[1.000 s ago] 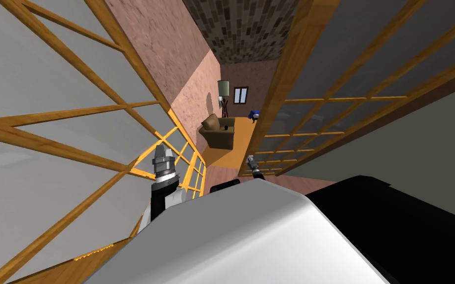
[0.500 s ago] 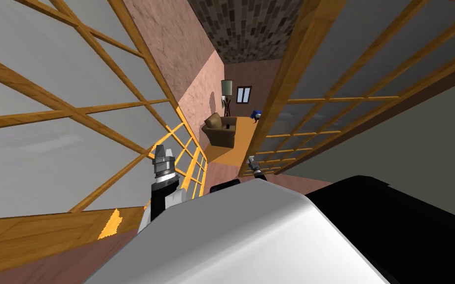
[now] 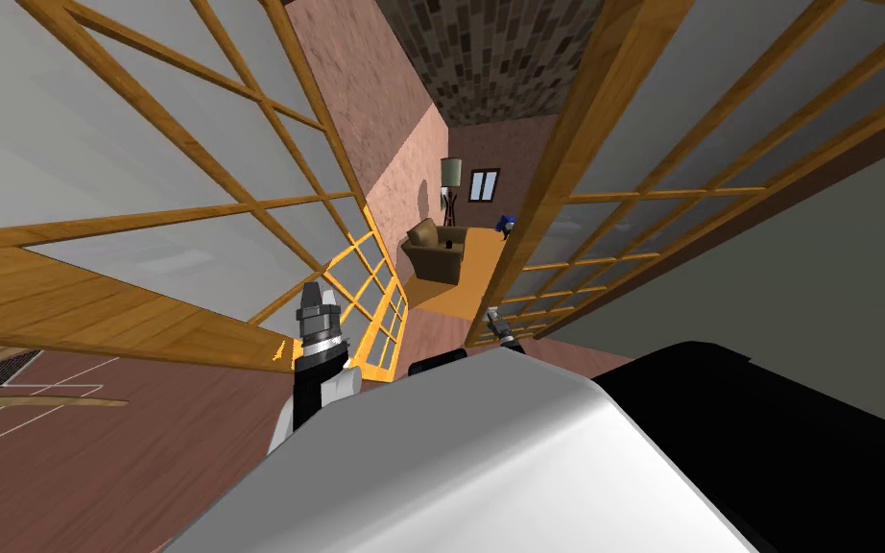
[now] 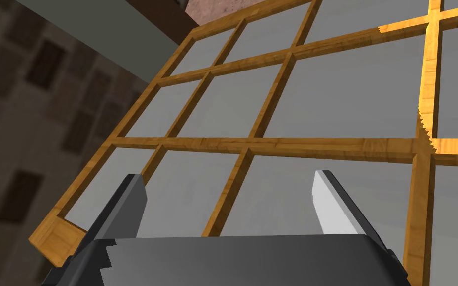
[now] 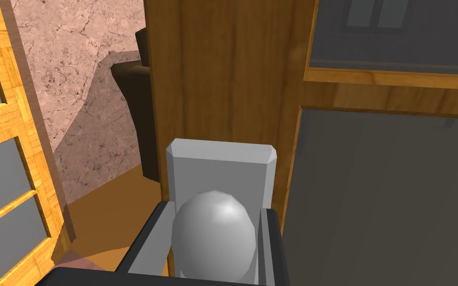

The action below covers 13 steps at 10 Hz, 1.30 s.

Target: Pull the door open

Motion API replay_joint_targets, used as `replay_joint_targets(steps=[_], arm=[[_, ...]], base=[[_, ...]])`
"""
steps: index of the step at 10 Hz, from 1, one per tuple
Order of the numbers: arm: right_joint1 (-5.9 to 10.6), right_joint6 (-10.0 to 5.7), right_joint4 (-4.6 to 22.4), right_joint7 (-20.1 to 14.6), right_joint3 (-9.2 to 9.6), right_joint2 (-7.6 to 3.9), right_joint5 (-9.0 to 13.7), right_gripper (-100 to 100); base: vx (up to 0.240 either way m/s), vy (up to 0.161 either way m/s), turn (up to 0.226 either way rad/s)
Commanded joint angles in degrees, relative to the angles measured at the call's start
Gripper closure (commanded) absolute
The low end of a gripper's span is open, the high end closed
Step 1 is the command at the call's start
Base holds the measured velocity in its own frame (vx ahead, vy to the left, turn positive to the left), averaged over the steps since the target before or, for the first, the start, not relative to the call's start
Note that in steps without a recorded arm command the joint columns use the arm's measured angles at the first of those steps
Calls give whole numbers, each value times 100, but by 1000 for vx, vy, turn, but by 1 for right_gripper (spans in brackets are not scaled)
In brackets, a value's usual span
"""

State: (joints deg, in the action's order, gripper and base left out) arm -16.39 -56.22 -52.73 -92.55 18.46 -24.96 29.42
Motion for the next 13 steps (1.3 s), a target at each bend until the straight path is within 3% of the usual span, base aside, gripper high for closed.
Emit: replay_joint_targets(steps=[1,9,10,11,13], arm=[[0,0,0,0,0,0,0,100],[-197,-677,369,-543,302,-403,-110,100],[-211,-731,398,-585,324,-436,-119,100],[-197,-660,363,-541,301,-419,-108,100],[-201,-813,488,-652,390,-474,-158,100]], base=[[-102,-17,29],[-220,-30,178],[-257,-56,144],[-118,-21,27],[-224,-36,195]])
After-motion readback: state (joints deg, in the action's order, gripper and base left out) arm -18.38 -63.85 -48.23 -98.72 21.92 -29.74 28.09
